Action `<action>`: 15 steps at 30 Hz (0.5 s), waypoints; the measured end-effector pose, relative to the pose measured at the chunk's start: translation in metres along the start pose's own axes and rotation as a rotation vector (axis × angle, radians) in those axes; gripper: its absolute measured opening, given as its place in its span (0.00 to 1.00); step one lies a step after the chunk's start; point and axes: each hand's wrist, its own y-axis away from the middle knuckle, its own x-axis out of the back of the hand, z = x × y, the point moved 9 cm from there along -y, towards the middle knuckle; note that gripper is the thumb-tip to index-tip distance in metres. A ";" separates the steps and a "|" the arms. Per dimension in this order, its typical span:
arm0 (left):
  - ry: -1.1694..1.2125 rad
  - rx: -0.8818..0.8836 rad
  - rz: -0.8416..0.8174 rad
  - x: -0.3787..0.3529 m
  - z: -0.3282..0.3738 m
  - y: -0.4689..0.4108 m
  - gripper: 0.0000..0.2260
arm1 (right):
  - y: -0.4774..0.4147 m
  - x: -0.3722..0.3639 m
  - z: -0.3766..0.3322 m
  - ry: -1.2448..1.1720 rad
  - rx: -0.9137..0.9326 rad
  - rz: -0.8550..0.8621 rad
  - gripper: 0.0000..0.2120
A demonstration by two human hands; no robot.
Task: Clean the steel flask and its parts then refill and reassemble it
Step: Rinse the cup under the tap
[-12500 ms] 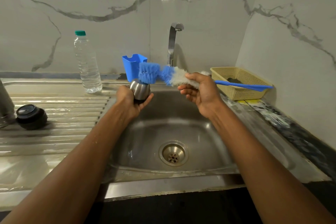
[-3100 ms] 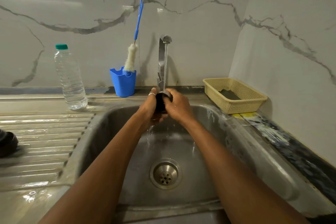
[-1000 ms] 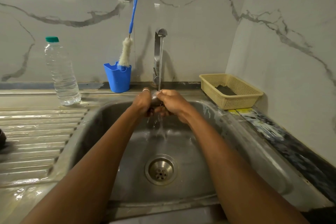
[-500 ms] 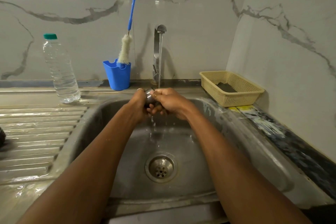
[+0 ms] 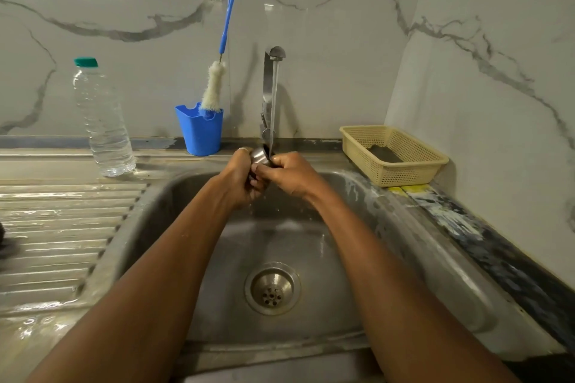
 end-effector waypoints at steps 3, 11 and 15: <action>-0.189 0.013 0.065 0.000 -0.005 -0.002 0.28 | -0.005 0.006 0.011 0.120 -0.023 0.061 0.12; -0.352 -0.052 0.339 0.035 0.001 -0.013 0.28 | 0.002 -0.018 0.021 0.463 0.019 -0.052 0.05; -0.367 -0.086 0.364 0.042 0.005 -0.013 0.26 | 0.003 -0.022 0.026 0.455 -0.004 -0.099 0.03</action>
